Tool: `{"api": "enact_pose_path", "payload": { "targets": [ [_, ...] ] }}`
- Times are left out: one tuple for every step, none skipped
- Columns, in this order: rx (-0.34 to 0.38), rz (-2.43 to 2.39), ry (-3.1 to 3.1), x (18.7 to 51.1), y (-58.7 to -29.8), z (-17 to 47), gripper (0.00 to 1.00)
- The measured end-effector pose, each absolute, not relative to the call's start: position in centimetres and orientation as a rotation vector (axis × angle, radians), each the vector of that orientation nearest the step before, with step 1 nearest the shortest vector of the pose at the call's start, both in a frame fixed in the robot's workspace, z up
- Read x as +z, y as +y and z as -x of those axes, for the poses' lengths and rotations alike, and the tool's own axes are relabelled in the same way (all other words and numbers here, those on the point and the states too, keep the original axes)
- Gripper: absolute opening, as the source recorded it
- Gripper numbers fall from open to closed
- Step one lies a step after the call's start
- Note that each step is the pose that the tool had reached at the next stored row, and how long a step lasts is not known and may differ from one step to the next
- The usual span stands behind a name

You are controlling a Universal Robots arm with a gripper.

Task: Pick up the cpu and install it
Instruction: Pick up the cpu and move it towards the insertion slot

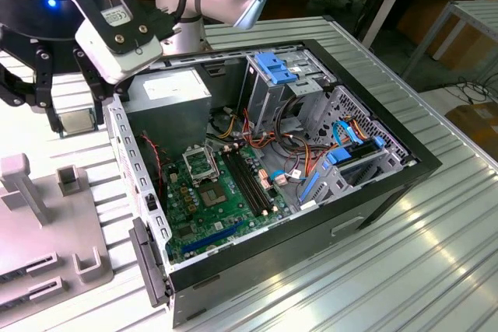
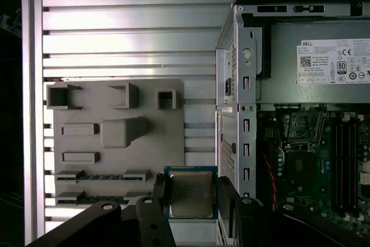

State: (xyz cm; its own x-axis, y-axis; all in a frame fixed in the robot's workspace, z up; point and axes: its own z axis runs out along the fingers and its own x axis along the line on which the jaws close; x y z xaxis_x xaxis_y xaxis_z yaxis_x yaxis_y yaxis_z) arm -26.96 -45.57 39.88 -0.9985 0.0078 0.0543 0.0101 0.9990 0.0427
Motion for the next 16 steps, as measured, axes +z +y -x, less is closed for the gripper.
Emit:
{"api": "enact_pose_path", "payload": {
  "targets": [
    [-0.066,0.014,-3.087,39.87,-45.57,26.87,0.46],
    [-0.066,0.014,-3.087,39.87,-45.57,26.80,0.46],
    [-0.066,0.014,-3.087,39.86,-45.57,26.75,0.46],
    [-0.066,0.014,-3.087,39.86,-45.57,26.70,0.46],
    [-0.066,0.014,-3.087,39.86,-45.57,26.65,0.46],
    [-0.066,0.014,-3.087,39.86,-45.57,26.58,0.46],
    [-0.066,0.014,-3.087,39.86,-45.57,26.52,0.46],
    [-0.066,0.014,-3.087,39.86,-45.57,26.46,0.46],
    [-0.066,0.014,-3.087,39.85,-45.57,26.42,0.46],
    [-0.066,0.014,-3.087,39.86,-45.57,26.38,0.46],
    [-0.066,0.014,-3.087,39.85,-45.57,26.35,0.46],
    [-0.066,0.014,-3.087,39.85,-45.57,26.31,0.46],
    [-0.066,0.014,-3.087,39.85,-45.57,26.27,0.46],
    [-0.066,0.014,-3.087,39.84,-45.56,26.23,0.46],
    [-0.066,0.014,-3.087,39.85,-45.56,26.21,0.46],
    [-0.066,0.014,-3.087,39.84,-45.56,26.21,0.46]
  ]
}}
